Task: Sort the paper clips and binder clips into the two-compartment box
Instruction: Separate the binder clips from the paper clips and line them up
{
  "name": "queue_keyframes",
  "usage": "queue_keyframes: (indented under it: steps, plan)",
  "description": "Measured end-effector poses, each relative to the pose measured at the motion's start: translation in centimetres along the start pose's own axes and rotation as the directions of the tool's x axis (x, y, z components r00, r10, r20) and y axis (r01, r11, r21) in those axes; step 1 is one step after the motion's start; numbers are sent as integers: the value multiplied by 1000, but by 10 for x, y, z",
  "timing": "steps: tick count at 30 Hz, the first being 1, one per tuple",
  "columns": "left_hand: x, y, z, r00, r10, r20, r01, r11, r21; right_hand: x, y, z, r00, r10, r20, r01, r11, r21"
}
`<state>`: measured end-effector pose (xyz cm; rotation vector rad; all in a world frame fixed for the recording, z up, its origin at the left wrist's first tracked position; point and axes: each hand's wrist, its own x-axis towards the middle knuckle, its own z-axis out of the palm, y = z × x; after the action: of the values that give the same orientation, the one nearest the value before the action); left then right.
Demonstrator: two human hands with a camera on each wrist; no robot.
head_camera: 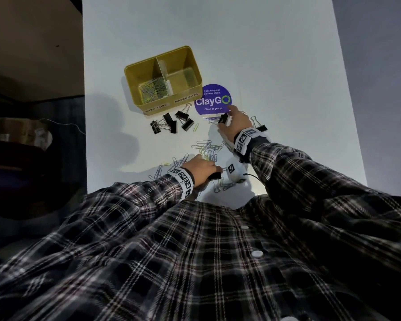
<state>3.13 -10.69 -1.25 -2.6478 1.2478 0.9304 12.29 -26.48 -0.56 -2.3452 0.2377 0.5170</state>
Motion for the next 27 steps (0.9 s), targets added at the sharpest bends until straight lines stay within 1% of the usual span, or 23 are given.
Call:
queue_keyframes:
  steps: [2,4,5,7,8,9,10,12,13,15,17,19,20,21,23,24,26,27]
  plan:
    - [1,1,1,1000,8,22,-7,999,-43,-3,9,1,997,-41,-64,42,999,25]
    - [3,2,2,999,46,23,-44,997,-62,-7,17,-1,992,-61,-112,66,997,50]
    - [4,3,2,998,61,21,-59,996,-63,-10,22,-4,989,-62,-135,71,995,66]
    - [7,2,3,998,60,-15,-61,994,-91,-14,37,-11,980,-11,-201,36,992,118]
    - [5,-1,2,998,27,-50,-34,988,-149,-17,45,-16,972,37,-232,-3,990,144]
    - [4,-4,0,994,-26,-106,0,970,-243,-21,55,-21,963,83,-256,-44,987,154]
    - [2,-10,-5,981,-100,-165,36,936,-351,-25,65,-25,953,127,-274,-90,986,142]
    - [2,-26,-22,930,-267,-252,108,855,-507,-34,82,-33,942,184,-281,-166,982,86]
    - [5,-36,-33,896,-345,-279,147,824,-547,-40,88,-35,943,204,-264,-194,979,63]
    - [17,-57,-54,832,-479,-280,243,768,-592,-48,95,-35,954,232,-190,-234,972,10]
    - [38,-75,-69,774,-588,-233,333,692,-640,-53,96,-32,962,241,-127,-251,966,-68]
    - [55,-87,-76,721,-678,-144,380,560,-736,-57,94,-29,969,234,-84,-244,960,-138]
    - [61,-91,-77,698,-708,-112,388,504,-772,-59,91,-26,971,231,-63,-239,954,-182]
    - [66,-92,-76,681,-726,-96,385,467,-796,-60,89,-22,972,232,-40,-235,946,-224]
    - [70,-91,-72,657,-746,-106,344,422,-839,-62,85,-13,976,219,16,-207,942,-266]
    - [70,-88,-70,648,-752,-123,314,410,-856,-63,82,-8,979,194,66,-170,948,-269]
    - [62,-82,-62,625,-763,-166,277,416,-866,-65,76,0,976,118,186,-58,953,-298]
    - [57,-80,-56,601,-775,-192,273,425,-863,-66,72,3,972,73,222,3,946,-325]
